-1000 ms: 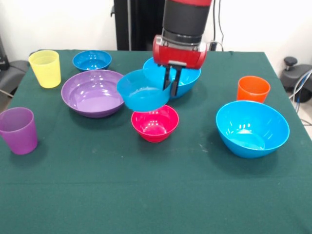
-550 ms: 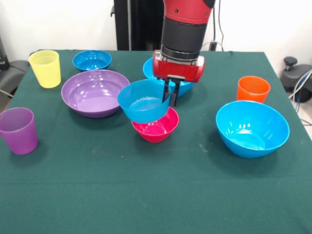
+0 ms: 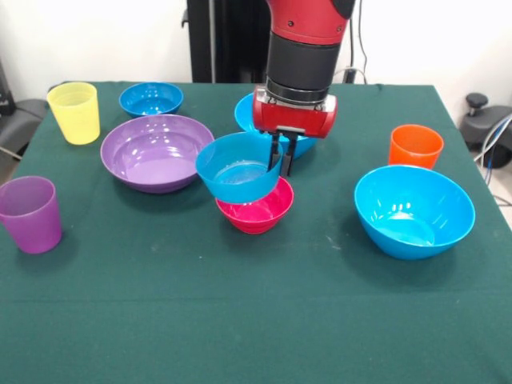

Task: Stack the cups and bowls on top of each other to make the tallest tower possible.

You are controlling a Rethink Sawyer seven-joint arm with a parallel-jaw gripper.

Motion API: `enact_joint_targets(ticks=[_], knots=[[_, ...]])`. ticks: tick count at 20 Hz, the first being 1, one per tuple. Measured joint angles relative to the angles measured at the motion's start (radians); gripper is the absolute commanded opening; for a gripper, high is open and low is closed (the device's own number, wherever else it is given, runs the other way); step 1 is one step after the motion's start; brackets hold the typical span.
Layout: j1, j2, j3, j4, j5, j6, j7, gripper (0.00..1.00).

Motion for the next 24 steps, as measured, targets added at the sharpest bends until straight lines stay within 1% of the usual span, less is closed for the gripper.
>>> enact_joint_targets(ticks=[10,16,24], knots=[[0.017,0.001,-0.001,0.000,0.000,0.000,0.000,0.00],[0.038,0.008,-0.006,-0.005,0.000,0.000,0.000,0.00],[0.040,0.025,-0.010,-0.007,0.000,0.000,0.000,0.00]])
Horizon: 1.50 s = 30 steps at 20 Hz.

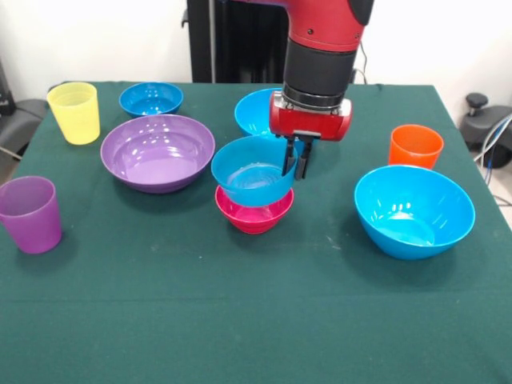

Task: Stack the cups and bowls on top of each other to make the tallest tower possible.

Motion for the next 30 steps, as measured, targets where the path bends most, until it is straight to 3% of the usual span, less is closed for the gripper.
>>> enact_joint_targets(ticks=[26,27,30], knots=[[0.000,0.011,-0.002,-0.018,0.000,0.000,0.000,0.00],[0.000,0.011,-0.002,-0.020,0.000,0.000,0.000,1.00],[0.000,0.011,-0.002,-0.020,0.000,0.000,0.000,1.00]])
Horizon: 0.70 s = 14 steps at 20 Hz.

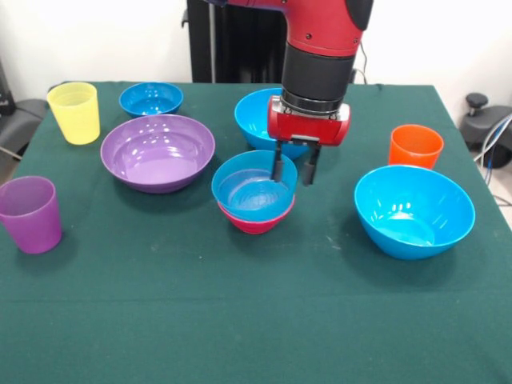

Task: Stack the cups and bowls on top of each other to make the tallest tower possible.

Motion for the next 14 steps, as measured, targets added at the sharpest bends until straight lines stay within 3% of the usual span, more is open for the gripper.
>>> enact_joint_targets(ticks=[14], knots=[[0.000,0.000,0.000,-0.003,0.000,0.000,0.000,1.00]])
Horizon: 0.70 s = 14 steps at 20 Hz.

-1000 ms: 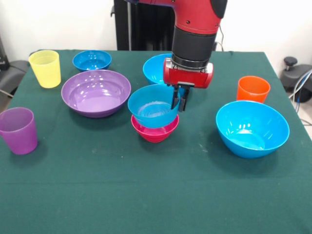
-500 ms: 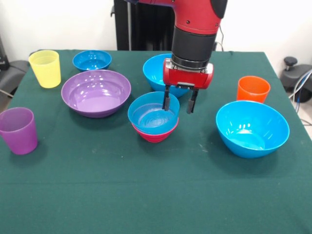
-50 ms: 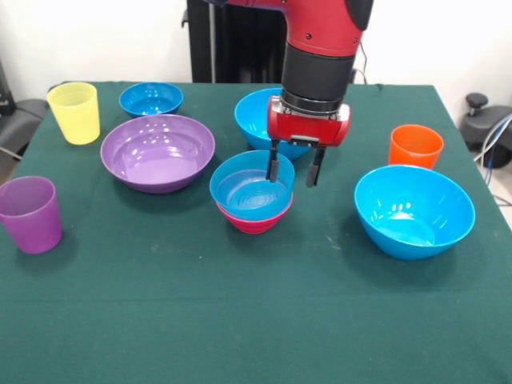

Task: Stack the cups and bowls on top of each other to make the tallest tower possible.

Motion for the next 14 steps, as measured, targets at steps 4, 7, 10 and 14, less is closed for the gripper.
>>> enact_joint_targets(ticks=[4,7,10,14], knots=[[-0.001,-0.017,0.000,0.010,0.000,0.000,0.000,1.00],[-0.001,-0.053,0.000,0.038,0.000,0.000,0.000,1.00],[-0.006,-0.120,0.000,0.087,0.001,0.000,0.000,1.00],[-0.019,-0.195,-0.001,0.142,0.004,0.000,0.000,1.00]])
